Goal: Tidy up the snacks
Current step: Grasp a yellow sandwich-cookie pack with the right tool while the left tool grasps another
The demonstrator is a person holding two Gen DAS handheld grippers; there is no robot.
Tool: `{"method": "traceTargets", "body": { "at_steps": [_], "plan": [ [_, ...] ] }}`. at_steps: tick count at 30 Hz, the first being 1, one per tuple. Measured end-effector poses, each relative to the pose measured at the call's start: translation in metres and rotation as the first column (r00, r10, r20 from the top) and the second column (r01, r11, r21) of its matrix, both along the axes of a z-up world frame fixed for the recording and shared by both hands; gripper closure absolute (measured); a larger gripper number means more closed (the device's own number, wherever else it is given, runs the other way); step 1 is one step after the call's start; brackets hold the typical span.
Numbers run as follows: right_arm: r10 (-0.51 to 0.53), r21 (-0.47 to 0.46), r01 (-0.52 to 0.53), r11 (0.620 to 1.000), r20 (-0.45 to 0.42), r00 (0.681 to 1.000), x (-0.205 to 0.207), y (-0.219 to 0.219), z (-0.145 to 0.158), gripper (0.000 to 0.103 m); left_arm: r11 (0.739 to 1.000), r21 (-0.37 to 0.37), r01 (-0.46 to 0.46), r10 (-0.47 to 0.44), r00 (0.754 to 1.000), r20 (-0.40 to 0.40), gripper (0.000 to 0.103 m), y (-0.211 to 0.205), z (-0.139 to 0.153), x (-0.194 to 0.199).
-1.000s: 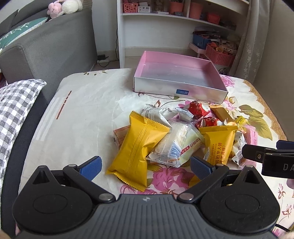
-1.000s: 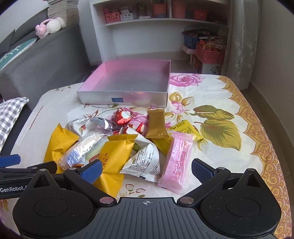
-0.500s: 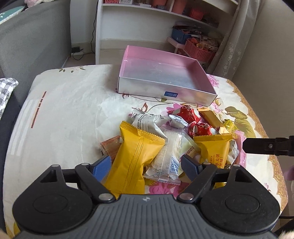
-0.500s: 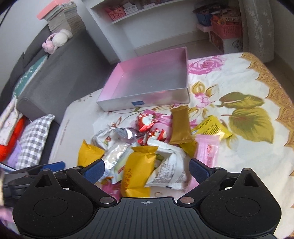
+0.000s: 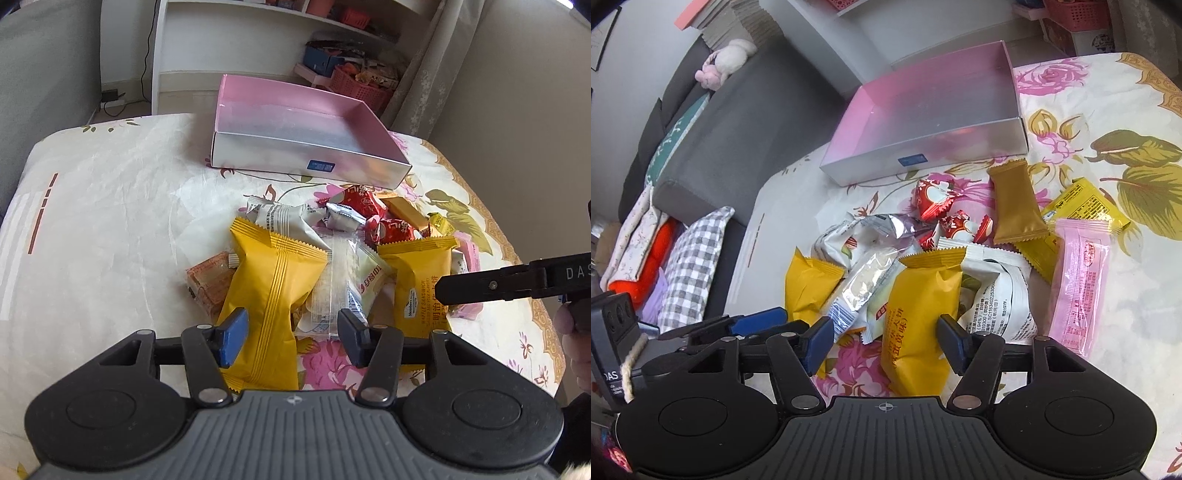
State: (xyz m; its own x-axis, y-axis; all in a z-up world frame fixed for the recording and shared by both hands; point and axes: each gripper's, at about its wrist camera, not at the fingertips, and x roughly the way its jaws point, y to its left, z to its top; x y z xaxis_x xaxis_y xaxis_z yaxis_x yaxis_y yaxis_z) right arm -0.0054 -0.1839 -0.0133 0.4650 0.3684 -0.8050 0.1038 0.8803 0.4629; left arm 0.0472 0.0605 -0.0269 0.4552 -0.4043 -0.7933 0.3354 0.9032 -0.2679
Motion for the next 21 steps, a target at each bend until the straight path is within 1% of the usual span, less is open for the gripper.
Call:
{"method": "traceTargets", "body": {
  "at_steps": [4, 10, 14, 16, 19, 21],
  "plan": [
    [0.019, -0.051, -0.019, 0.999, -0.003, 1.0, -0.001, 0.009, -0.002, 0.041, 0.999, 0.03, 0.038, -0.039, 0.999, 0.025, 0.054, -0.001, -0.002, -0.001],
    [0.032, -0.114, -0.032, 0.993, 0.001, 0.999, -0.001, 0.02, -0.003, 0.041, 0.994, 0.086, 0.069, -0.074, 0.996, 0.058, 0.054, -0.005, -0.002, -0.004],
    [0.039, -0.111, -0.041, 0.993, -0.021, 0.999, -0.004, 0.023, -0.004, 0.041, 0.99, 0.126, 0.065, -0.075, 0.994, 0.076, 0.054, -0.005, -0.001, -0.005],
    [0.046, -0.118, -0.05, 0.992, -0.036, 0.998, -0.005, 0.026, -0.007, 0.041, 0.988, 0.142, 0.067, -0.079, 0.993, 0.083, 0.052, -0.005, -0.002, -0.005],
    [0.049, -0.106, -0.056, 0.993, -0.075, 0.996, -0.005, 0.029, -0.016, 0.041, 0.985, 0.154, 0.072, -0.083, 0.994, 0.065, 0.052, -0.006, -0.008, -0.002],
    [0.045, -0.122, -0.055, 0.991, -0.083, 0.996, -0.005, 0.03, -0.021, 0.041, 0.982, 0.173, 0.074, -0.085, 0.995, 0.059, 0.052, -0.008, -0.012, 0.0]
  ]
}}
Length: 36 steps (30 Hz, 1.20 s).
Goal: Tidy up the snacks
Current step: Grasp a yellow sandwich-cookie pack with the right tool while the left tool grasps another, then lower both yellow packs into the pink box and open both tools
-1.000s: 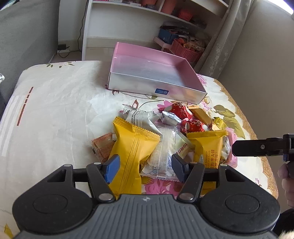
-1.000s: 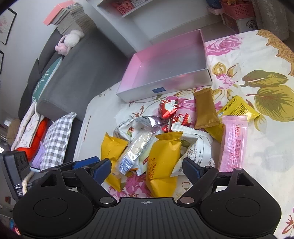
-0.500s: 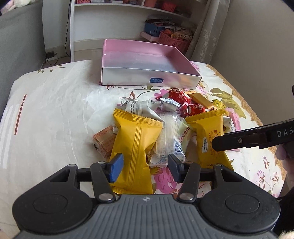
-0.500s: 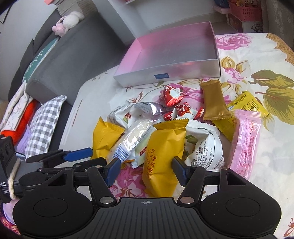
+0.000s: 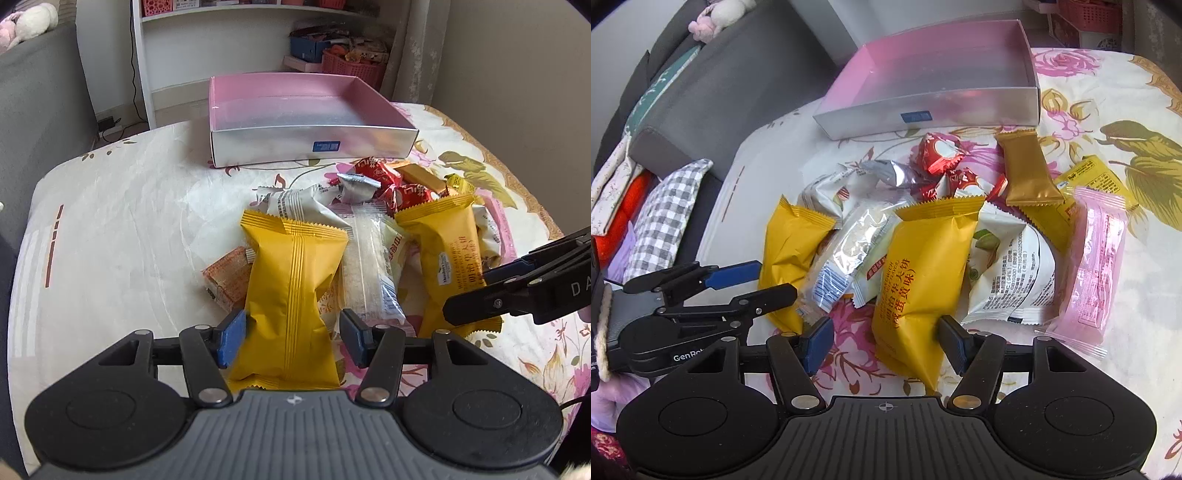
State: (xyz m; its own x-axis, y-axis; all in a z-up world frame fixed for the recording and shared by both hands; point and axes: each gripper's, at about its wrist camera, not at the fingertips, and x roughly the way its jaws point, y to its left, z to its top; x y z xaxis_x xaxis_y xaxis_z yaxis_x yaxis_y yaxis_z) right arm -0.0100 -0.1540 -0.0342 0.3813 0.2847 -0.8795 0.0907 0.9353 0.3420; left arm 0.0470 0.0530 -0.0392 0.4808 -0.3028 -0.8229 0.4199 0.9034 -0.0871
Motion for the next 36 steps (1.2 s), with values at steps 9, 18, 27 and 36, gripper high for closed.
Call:
{"method": "traceTargets", "body": {
  "at_steps": [9, 18, 27, 36],
  "plan": [
    [-0.04, -0.022, 0.039, 0.999, -0.027, 0.999, 0.007, -0.003, -0.021, 0.056, 1.0, 0.01, -0.027, 0.027, 0.999, -0.043, 0.053, 0.002, -0.016, 0.005],
    [-0.042, 0.045, 0.042, 0.998, -0.001, 0.999, 0.003, -0.006, -0.011, 0.065, 0.998, -0.024, -0.064, 0.063, 0.997, -0.045, 0.067, 0.005, -0.004, 0.002],
    [-0.062, 0.071, 0.058, 0.996, 0.057, 0.996, 0.004, -0.014, 0.013, 0.066, 0.989, -0.089, -0.117, 0.111, 0.991, -0.069, 0.069, 0.009, 0.014, 0.004],
    [-0.15, 0.105, 0.138, 0.985, 0.117, 0.982, 0.026, -0.035, 0.037, 0.066, 0.975, -0.134, -0.176, 0.18, 0.983, 0.018, 0.07, 0.005, 0.042, 0.021]
  ]
}}
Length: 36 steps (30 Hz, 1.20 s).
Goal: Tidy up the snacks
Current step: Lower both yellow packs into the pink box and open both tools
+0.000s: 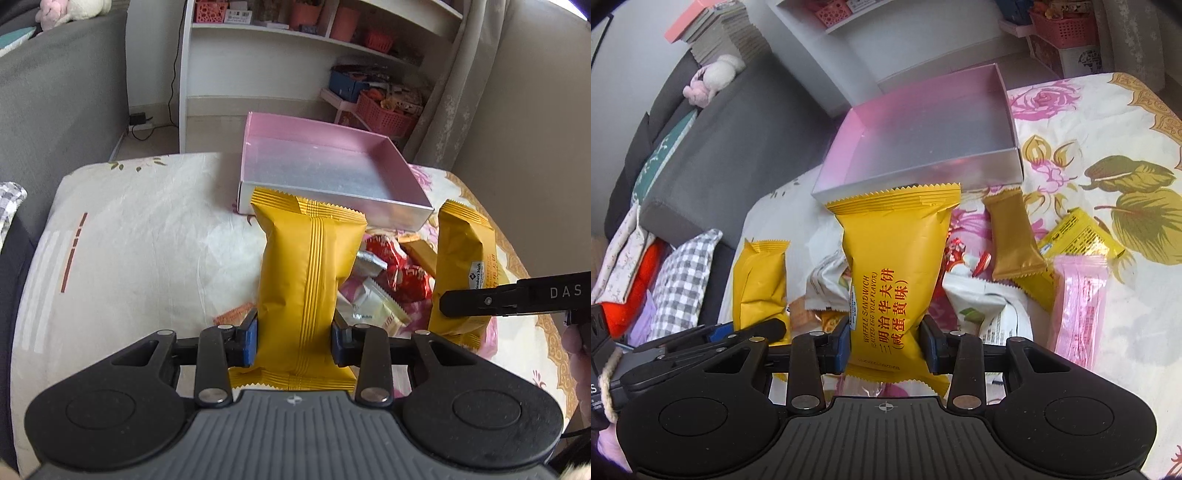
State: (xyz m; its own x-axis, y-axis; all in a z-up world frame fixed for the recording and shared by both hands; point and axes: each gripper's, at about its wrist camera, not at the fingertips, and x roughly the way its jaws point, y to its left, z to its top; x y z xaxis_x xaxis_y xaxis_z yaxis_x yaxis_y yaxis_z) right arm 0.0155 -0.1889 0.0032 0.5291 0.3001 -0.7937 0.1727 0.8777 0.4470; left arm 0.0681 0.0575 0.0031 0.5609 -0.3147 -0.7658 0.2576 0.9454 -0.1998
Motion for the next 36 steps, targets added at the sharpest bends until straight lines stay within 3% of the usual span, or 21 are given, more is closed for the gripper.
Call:
{"method": "traceTargets", "body": {
  "at_steps": [6, 11, 17, 22, 28, 36],
  "plan": [
    [-0.064, -0.044, 0.067, 0.997, 0.071, 0.995, 0.033, -0.016, 0.022, 0.066, 0.999, 0.008, -0.042, 0.042, 0.995, 0.086, 0.07, -0.012, 0.013, 0.034],
    [-0.11, -0.055, 0.118, 0.991, 0.13, 0.985, 0.071, -0.036, 0.031, 0.066, 0.998, 0.033, -0.055, 0.05, 0.991, 0.126, 0.07, -0.027, 0.007, 0.074],
    [-0.153, -0.046, 0.165, 0.985, 0.207, 0.966, 0.105, -0.058, 0.016, 0.066, 0.999, -0.004, -0.04, 0.04, 0.985, 0.168, 0.07, -0.047, -0.005, 0.111],
    [-0.162, -0.051, 0.178, 0.983, 0.235, 0.958, 0.124, -0.067, -0.003, 0.066, 0.999, 0.01, -0.045, 0.043, 0.983, 0.18, 0.07, -0.051, -0.019, 0.126],
    [-0.177, -0.049, 0.193, 0.98, 0.225, 0.958, 0.139, -0.073, -0.028, 0.066, 0.998, 0.03, -0.058, 0.052, 0.986, 0.159, 0.07, -0.05, -0.034, 0.14],
    [-0.133, -0.075, 0.145, 0.987, 0.143, 0.981, 0.148, -0.068, -0.048, 0.065, 0.996, 0.082, -0.028, 0.02, 0.995, 0.096, 0.07, -0.046, -0.042, 0.132]
  ]
}}
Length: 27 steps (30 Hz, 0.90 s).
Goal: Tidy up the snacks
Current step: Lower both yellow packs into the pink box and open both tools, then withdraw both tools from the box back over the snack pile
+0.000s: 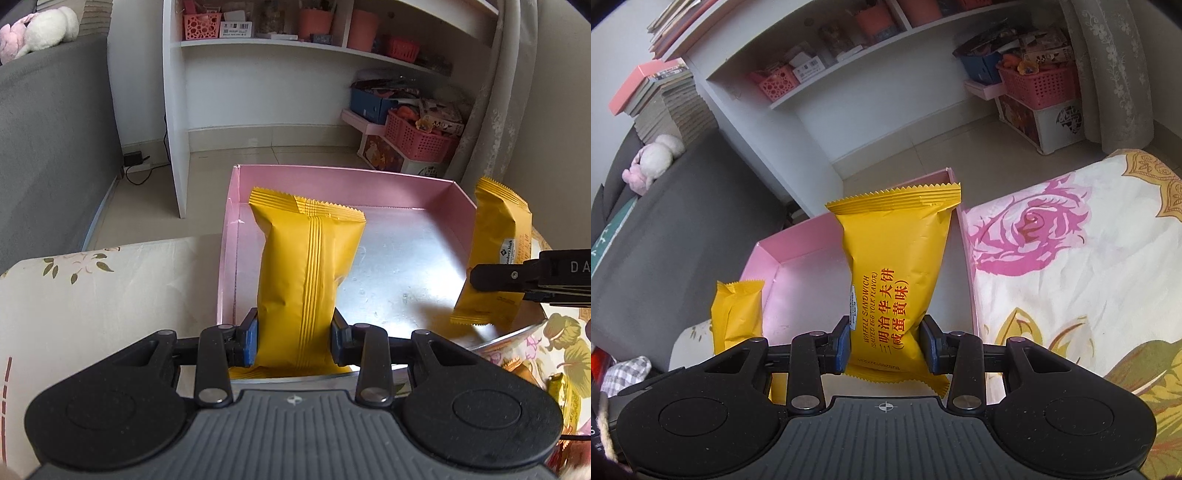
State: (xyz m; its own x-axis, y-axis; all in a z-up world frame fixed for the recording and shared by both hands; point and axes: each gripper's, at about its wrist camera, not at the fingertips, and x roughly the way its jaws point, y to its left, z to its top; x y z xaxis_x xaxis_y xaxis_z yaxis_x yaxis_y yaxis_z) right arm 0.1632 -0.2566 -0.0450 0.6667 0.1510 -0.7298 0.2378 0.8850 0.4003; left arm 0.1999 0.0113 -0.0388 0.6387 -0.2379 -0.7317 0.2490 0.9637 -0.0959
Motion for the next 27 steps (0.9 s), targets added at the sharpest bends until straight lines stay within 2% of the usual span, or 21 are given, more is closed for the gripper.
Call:
{"method": "traceTargets", "body": {
  "at_steps": [5, 8, 14, 18, 21, 23, 25, 27],
  "plan": [
    [0.044, -0.013, -0.045, 0.999, -0.038, 0.998, 0.001, 0.007, 0.0, 0.065, 0.999, 0.022, -0.027, 0.029, 0.998, -0.06, 0.07, 0.001, 0.004, -0.002],
    [0.077, -0.01, -0.077, 0.997, -0.06, 0.995, 0.002, 0.013, 0.001, 0.065, 0.996, 0.074, -0.048, 0.056, 0.993, -0.102, 0.07, 0.001, 0.002, -0.006],
    [0.111, -0.03, -0.115, 0.993, -0.096, 0.989, 0.002, 0.026, 0.002, 0.065, 0.99, 0.114, -0.084, 0.102, 0.981, -0.164, 0.07, 0.004, 0.004, -0.012],
    [0.116, -0.03, -0.119, 0.992, -0.1, 0.988, 0.001, 0.031, 0.002, 0.063, 0.987, 0.131, -0.097, 0.117, 0.98, -0.159, 0.07, 0.003, 0.005, -0.012],
    [0.104, -0.007, -0.106, 0.994, -0.096, 0.99, 0.0, 0.031, 0.003, 0.06, 0.99, 0.104, -0.092, 0.104, 0.989, -0.108, 0.067, 0.005, 0.002, -0.015],
    [0.093, 0.023, -0.091, 0.996, -0.079, 0.993, -0.004, 0.03, 0.005, 0.046, 0.991, 0.084, -0.1, 0.106, 0.992, -0.068, 0.062, 0.007, 0.002, -0.018],
    [0.082, 0.032, -0.08, 0.996, -0.067, 0.994, -0.009, 0.029, 0.01, 0.041, 0.993, 0.058, -0.099, 0.102, 0.993, -0.056, 0.059, 0.01, 0.003, -0.021],
    [0.075, 0.028, -0.073, 0.997, -0.059, 0.995, -0.014, 0.028, 0.018, 0.038, 0.995, 0.04, -0.096, 0.097, 0.995, -0.035, 0.049, 0.009, 0.009, -0.026]
  ]
}}
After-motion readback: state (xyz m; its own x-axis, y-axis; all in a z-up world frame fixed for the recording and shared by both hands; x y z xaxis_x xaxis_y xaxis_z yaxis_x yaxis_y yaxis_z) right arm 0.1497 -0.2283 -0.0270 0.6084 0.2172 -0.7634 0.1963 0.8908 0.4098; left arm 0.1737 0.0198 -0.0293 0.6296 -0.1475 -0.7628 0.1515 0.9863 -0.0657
